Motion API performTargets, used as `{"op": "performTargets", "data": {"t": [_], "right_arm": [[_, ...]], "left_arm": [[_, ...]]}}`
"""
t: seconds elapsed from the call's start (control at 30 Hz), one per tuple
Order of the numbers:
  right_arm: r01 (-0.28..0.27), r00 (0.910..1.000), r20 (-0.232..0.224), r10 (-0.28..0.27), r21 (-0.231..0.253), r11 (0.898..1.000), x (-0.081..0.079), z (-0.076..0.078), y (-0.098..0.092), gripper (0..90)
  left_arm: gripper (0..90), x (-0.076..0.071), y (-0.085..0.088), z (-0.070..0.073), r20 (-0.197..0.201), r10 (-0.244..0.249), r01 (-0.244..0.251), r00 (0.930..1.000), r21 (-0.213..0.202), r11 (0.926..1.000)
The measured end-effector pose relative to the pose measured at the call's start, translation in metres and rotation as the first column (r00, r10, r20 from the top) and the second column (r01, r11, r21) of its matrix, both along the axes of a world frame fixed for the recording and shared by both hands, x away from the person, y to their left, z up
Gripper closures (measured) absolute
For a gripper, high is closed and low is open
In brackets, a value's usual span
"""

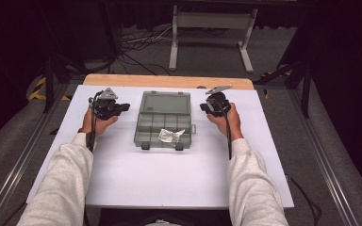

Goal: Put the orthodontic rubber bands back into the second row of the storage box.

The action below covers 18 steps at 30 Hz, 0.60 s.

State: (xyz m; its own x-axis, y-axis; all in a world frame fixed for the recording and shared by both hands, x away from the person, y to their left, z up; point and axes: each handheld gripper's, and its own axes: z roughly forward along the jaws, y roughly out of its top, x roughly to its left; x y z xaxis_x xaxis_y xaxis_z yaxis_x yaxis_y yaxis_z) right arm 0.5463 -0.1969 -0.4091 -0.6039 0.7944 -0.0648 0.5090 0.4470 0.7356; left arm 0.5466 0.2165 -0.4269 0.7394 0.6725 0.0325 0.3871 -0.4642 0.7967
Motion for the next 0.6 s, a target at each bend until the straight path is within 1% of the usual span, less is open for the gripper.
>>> {"op": "performTargets", "data": {"t": [0.03, 0.07, 0.1, 0.13, 0.17, 0.2, 0.23, 0.27, 0.3, 0.33, 0.37, 0.4, 0.43, 0.47, 0.5, 0.53, 0.6], "right_arm": [[0.0, 1.0, 0.0, 0.0, 0.0, 1.0, 0.0, 0.0, 0.0, 90.0], [0.003, 1.0, -0.008, -0.003, -0.004, 1.0, 0.003, -0.002, 0.002, 90.0], [0.005, 0.9998, -0.017, -0.005, 0.001, 1.0, 0.007, -0.004, 0.003, 90.0], [0.0, 0.9997, -0.025, 0.0, -0.003, 1.0, 0.01, -0.006, 0.006, 90.0], [0.0, 0.9997, -0.025, 0.0, -0.003, 1.0, 0.01, -0.006, 0.006, 90.0], [-0.003, 0.9996, -0.027, 0.003, -0.005, 1.0, 0.011, -0.007, 0.007, 90.0], [-0.021, 0.9993, -0.031, 0.02, -0.017, 1.0, 0.012, -0.007, 0.011, 90.0], [-0.021, 0.9993, -0.031, 0.02, -0.017, 1.0, 0.012, -0.007, 0.011, 90.0], [-0.027, 0.9991, -0.034, 0.026, -0.023, 0.999, 0.013, -0.008, 0.012, 90.0], [-0.038, 0.9985, -0.041, 0.037, -0.028, 0.999, 0.015, -0.008, 0.014, 90.0], [-0.036, 0.9985, -0.044, 0.034, -0.041, 0.999, 0.016, -0.009, 0.016, 90.0], [-0.034, 0.9985, -0.044, 0.032, -0.055, 0.998, 0.018, -0.01, 0.02, 90.0], [-0.038, 0.998, -0.052, 0.036, -0.054, 0.998, 0.02, -0.011, 0.021, 90.0], [-0.038, 0.998, -0.052, 0.036, -0.054, 0.998, 0.02, -0.011, 0.021, 90.0], [-0.047, 0.9972, -0.061, 0.043, -0.064, 0.997, 0.021, -0.013, 0.024, 90.0], [-0.065, 0.995, -0.082, 0.057, -0.092, 0.994, 0.023, -0.017, 0.029, 90.0], [-0.071, 0.9936, -0.096, 0.06, -0.115, 0.991, 0.025, -0.022, 0.033, 90.0]], "left_arm": [[89.9, 0.0, 0.0, 0.0, 0.0, 0.0, 0.0, 1.0, 0.0, 1.0], [89.9, 0.003, -0.001, -0.001, -0.011, 0.007, -0.007, 0.9999, 0.003, 1.0], [89.9, 0.005, -0.002, -0.001, -0.015, 0.008, -0.007, 0.9999, 0.006, 1.0], [89.9, 0.008, -0.002, -0.001, -0.02, 0.007, -0.007, 0.9998, 0.006, 1.0], [89.9, 0.009, -0.003, -0.001, -0.022, 0.01, -0.01, 0.9997, 0.008, 0.9999], [89.9, 0.013, -0.004, -0.002, -0.024, 0.006, -0.006, 0.9997, 0.006, 1.0], [89.9, 0.015, -0.007, -0.003, -0.031, 0.0, -0.001, 0.9995, -0.002, 1.0], [89.9, 0.015, -0.007, -0.003, -0.031, 0.0, -0.001, 0.9995, -0.002, 1.0], [89.9, 0.017, -0.008, -0.004, -0.026, -0.006, 0.007, 0.9996, 0.012, 0.9999], [89.9, 0.019, -0.01, -0.006, -0.03, -0.007, 0.007, 0.9995, 0.02, 0.9998], [89.9, 0.02, -0.011, -0.006, -0.028, -0.009, 0.01, 0.9996, 0.029, 0.9995], [89.9, 0.022, -0.015, -0.008, -0.037, -0.01, 0.012, 0.9993, 0.035, 0.9993], [89.9, 0.022, -0.018, -0.009, -0.05, -0.01, 0.011, 0.9987, 0.033, 0.9994], [89.9, 0.022, -0.018, -0.009, -0.05, -0.01, 0.011, 0.9987, 0.033, 0.9994], [89.9, 0.023, -0.02, -0.01, -0.051, -0.011, 0.013, 0.9986, 0.044, 0.9989], [90.0, 0.025, -0.024, -0.013, -0.066, -0.014, 0.018, 0.9977, 0.063, 0.9979], [89.9, 0.026, -0.028, -0.017, -0.085, -0.016, 0.022, 0.9963, 0.075, 0.997]]}}
